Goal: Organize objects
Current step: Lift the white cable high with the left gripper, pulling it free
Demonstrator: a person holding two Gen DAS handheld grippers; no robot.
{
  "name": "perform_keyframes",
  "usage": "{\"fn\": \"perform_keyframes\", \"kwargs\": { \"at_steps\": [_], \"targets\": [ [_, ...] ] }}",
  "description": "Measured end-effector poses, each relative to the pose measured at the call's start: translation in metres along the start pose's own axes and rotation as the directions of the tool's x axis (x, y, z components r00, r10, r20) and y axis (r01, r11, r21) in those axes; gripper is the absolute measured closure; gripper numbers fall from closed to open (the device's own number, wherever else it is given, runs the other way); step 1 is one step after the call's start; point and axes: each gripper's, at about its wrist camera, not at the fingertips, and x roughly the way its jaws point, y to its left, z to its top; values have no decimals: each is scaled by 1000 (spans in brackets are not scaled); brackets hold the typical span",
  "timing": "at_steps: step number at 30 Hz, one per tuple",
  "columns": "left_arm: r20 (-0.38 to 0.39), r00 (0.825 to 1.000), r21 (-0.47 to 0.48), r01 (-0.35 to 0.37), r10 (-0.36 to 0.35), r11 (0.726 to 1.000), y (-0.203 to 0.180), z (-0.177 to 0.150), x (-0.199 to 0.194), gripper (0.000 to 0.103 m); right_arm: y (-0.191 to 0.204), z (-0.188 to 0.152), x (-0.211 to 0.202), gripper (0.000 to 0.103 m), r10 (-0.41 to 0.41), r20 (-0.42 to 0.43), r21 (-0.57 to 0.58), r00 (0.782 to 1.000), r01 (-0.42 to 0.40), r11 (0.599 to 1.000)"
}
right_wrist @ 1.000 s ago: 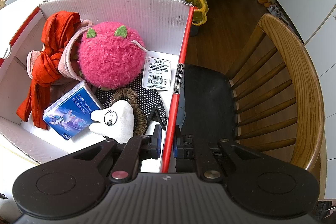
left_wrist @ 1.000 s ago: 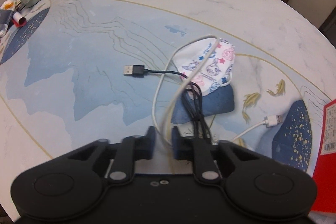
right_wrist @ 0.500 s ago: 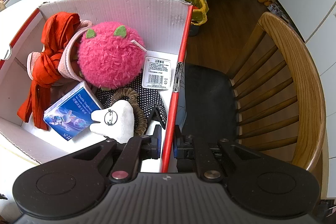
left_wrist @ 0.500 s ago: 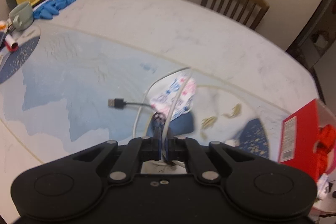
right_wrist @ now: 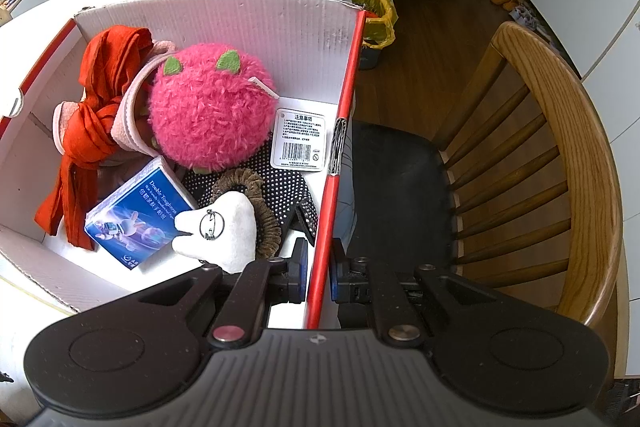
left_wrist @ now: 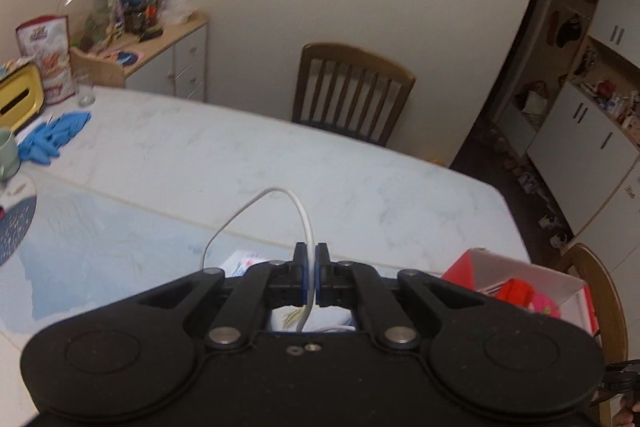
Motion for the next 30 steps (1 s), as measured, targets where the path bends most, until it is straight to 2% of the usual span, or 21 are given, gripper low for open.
{"fn": "perform_keyframes", "kwargs": {
  "at_steps": [9, 15, 20, 30],
  "targets": [
    [105, 992, 83, 63, -72, 995, -30, 18, -24, 103, -1, 1, -2, 93, 3, 3, 6, 1000, -3, 1000],
    [158, 982, 158, 78, -103, 984, -50, 36, -37, 103, 0, 1, -2, 93, 2, 3, 5, 1000, -2, 1000],
    [212, 967, 232, 88, -139, 969, -71, 56, -53, 103, 1, 2, -2, 93, 2, 3, 6, 1000, -2, 1000],
    [309, 923, 337, 117, -227, 934, -115, 80, -85, 103, 3, 5, -5, 93, 3, 7, 10, 1000, -3, 1000]
  ]
}}
